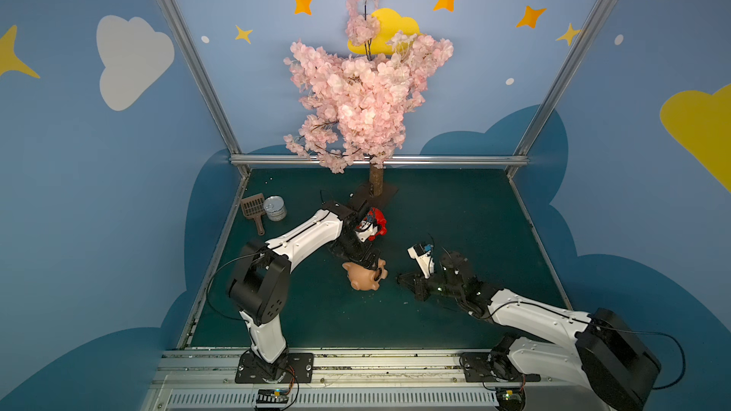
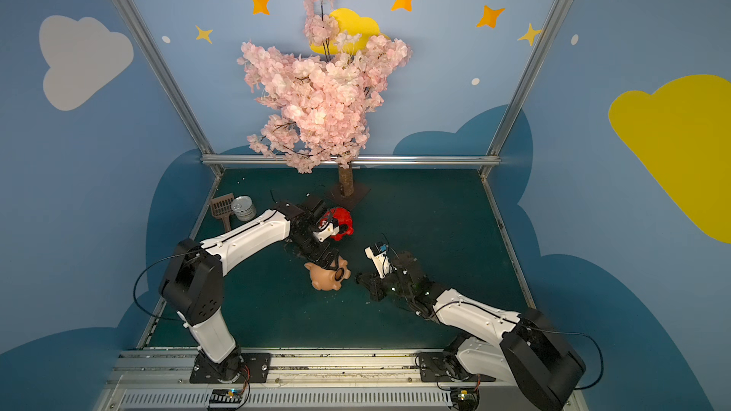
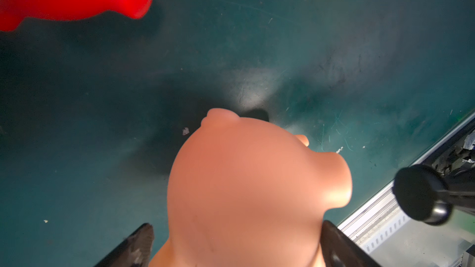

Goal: Close piggy banks
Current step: Adjust the piggy bank at the center of the board.

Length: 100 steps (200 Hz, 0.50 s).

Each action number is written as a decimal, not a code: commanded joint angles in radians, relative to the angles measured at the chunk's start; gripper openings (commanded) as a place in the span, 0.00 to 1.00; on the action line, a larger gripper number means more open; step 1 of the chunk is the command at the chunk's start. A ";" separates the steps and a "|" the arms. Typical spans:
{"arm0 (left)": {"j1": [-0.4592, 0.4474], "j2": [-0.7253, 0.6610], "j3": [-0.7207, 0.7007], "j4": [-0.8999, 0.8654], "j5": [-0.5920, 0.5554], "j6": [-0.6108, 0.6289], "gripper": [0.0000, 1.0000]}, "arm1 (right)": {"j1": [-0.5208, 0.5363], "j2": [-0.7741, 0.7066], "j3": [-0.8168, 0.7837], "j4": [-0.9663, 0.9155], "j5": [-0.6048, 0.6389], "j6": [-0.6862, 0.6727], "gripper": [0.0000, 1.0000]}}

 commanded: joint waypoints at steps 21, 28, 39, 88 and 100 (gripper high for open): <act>0.009 0.002 -0.015 -0.027 -0.007 -0.005 0.98 | 0.027 0.089 0.084 0.072 -0.026 -0.005 0.00; 0.010 0.000 -0.015 -0.026 -0.004 -0.006 0.98 | 0.028 0.102 0.091 0.082 -0.032 -0.006 0.00; 0.009 0.001 -0.017 -0.025 -0.004 -0.008 0.98 | 0.031 0.122 0.098 0.097 -0.037 -0.005 0.00; 0.011 0.007 -0.026 -0.022 -0.021 -0.024 0.97 | 0.037 0.157 0.077 0.174 -0.018 0.021 0.00; 0.013 0.007 -0.029 -0.019 -0.020 -0.025 0.97 | 0.038 0.162 0.055 0.225 -0.003 0.043 0.00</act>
